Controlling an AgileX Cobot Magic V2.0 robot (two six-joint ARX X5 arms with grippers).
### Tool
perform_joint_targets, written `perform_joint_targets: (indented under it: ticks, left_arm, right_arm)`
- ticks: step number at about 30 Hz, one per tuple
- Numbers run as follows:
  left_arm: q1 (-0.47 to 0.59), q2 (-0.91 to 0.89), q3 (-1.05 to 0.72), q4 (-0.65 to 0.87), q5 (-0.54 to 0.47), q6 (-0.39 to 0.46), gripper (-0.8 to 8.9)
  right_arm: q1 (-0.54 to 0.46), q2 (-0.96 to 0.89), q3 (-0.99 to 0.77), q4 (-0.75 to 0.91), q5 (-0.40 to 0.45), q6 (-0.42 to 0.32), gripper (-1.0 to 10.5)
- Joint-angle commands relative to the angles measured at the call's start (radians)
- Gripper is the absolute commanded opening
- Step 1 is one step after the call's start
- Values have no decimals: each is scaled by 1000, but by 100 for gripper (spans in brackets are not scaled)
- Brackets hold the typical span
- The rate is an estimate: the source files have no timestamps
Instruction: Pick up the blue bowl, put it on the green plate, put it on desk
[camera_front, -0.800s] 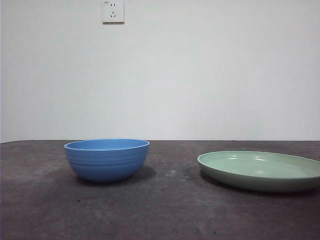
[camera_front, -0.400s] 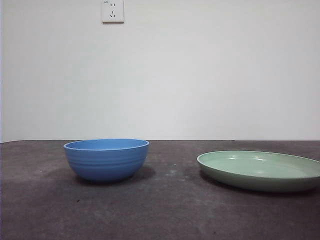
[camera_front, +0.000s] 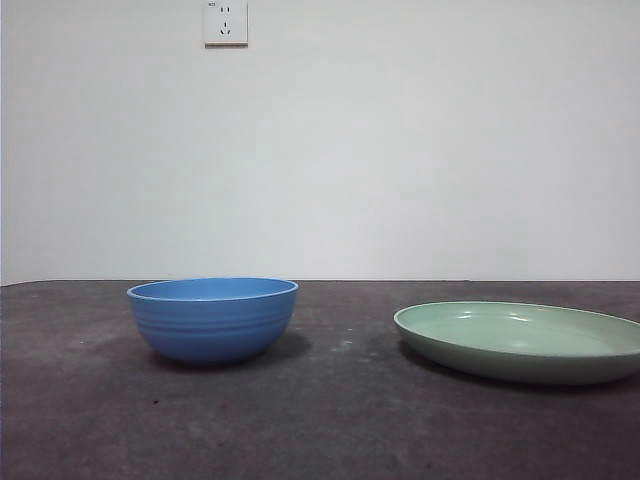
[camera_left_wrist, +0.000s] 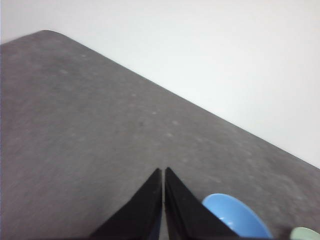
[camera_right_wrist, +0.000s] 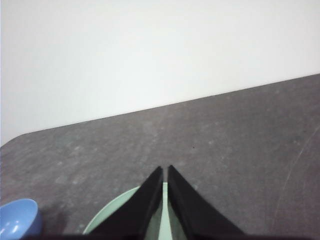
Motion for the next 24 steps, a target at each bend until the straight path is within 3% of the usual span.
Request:
perform_joint_targets:
  ticks: [1, 6, 10, 19, 24]
  left_arm:
    - [2, 51, 89, -31, 35, 63, 9]
    - [2, 174, 232, -125, 137, 193, 9]
    - [1, 287, 337, -197, 245, 267, 9]
    - [-49, 496, 497, -328, 455, 356, 9]
    - [-128, 592, 560, -430, 544, 412, 9]
  right_arm:
    - [-2, 46, 77, -41, 0, -24, 8]
    - [-1, 166, 218, -149, -38, -101, 8]
    - [-1, 294, 346, -255, -115, -171, 8]
    - [2, 566, 590, -537, -341, -353, 8]
    - [42, 658, 652, -666, -389, -415, 8]
